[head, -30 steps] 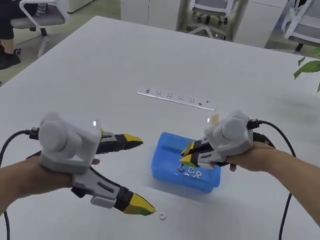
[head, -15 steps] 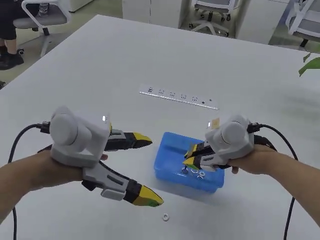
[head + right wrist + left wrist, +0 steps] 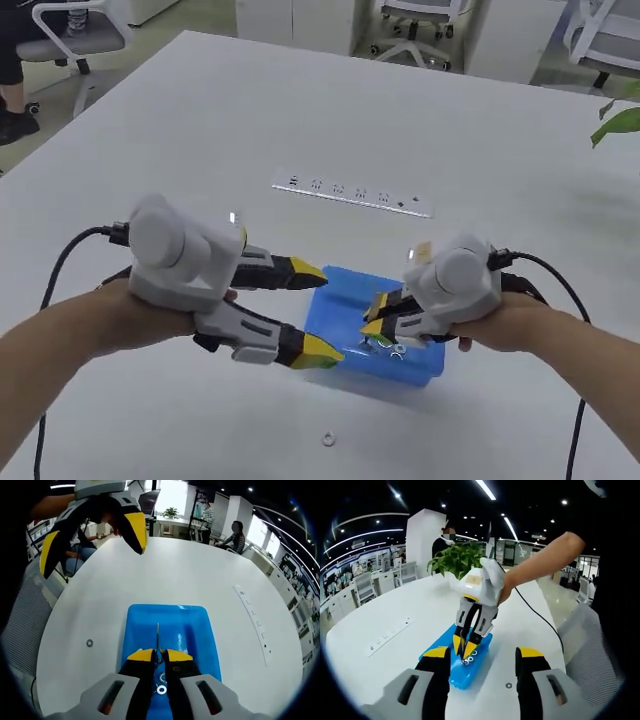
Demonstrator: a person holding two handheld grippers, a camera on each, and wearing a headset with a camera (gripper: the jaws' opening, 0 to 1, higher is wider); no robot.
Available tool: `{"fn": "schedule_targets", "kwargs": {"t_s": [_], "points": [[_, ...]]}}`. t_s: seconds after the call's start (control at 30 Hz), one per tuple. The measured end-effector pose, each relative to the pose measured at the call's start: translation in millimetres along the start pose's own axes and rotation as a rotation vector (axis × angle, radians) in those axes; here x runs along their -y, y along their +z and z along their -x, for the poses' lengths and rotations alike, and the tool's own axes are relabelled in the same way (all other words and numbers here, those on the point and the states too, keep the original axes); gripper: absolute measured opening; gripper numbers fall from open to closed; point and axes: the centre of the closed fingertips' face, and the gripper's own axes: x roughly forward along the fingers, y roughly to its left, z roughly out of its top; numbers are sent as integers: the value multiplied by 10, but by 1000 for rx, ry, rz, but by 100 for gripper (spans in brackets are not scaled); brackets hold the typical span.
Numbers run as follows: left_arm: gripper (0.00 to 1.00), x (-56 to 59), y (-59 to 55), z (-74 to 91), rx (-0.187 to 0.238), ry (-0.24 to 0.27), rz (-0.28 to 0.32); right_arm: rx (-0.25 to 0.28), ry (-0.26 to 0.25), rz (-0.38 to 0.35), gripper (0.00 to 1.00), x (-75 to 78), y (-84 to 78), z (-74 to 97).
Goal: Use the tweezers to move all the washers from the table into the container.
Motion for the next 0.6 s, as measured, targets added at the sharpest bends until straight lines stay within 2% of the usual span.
{"fn": "schedule_targets", "kwargs": {"t_s": [0.23, 0.37, 0.6], "points": [[43, -151, 52, -86, -7, -2, -36, -2, 7, 15, 8, -6, 10, -14], [35, -186, 85, -164, -11, -11, -55, -1, 8, 21, 8, -11, 10, -10], [26, -224, 55, -281, -31, -42, -91, -1, 10, 30, 8, -20, 10, -4]]}}
